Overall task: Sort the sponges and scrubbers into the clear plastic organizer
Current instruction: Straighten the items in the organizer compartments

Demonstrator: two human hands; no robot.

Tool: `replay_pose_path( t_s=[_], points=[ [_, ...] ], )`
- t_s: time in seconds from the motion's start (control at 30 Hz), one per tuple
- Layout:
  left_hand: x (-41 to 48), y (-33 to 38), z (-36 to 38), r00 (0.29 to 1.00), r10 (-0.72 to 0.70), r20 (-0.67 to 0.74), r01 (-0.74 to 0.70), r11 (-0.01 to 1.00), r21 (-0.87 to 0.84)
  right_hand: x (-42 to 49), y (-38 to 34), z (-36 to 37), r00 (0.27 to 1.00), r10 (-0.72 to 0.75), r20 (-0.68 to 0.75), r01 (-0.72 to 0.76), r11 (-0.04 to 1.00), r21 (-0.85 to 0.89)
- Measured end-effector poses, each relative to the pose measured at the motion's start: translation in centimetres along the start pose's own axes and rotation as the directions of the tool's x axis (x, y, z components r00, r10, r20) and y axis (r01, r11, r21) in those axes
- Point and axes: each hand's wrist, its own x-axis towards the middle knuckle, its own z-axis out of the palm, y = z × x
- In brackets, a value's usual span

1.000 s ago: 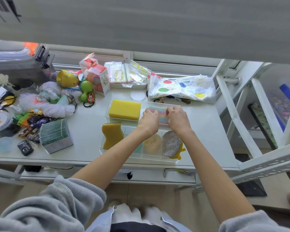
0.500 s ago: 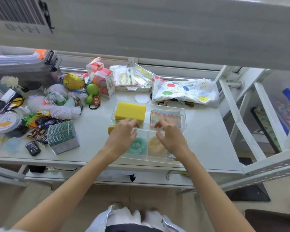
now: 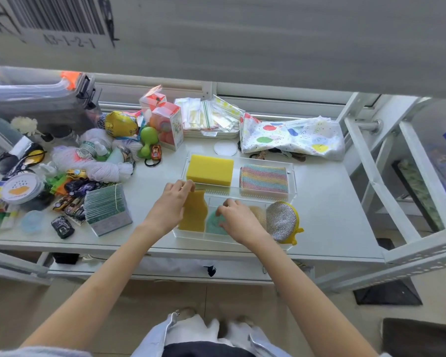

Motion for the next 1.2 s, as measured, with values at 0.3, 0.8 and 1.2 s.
replay_pose_path(
  t_s=[0.3,0.8,1.2],
  points=[
    [-0.2,-0.5,0.6,0.999,0.026,-0.041,-0.026,1.000,0.007,-0.9,1.8,-0.6,0.994,0.065,-0.088,-0.063,0.998,0.026],
    [0.9,0.2,1.1,1.000,-0.019,0.016,0.016,0.978,0.207,-3.5,4.9,0.4,0.989,0.144,-0.041,-0.144,0.989,-0.009],
    [0.4,0.2,0.8,0.998,0.037,-0.048,-0.028,0.984,0.175,-7.6,8.4,-3.6,0.870,0.475,-0.132,-0.438,0.868,0.231]
  ],
)
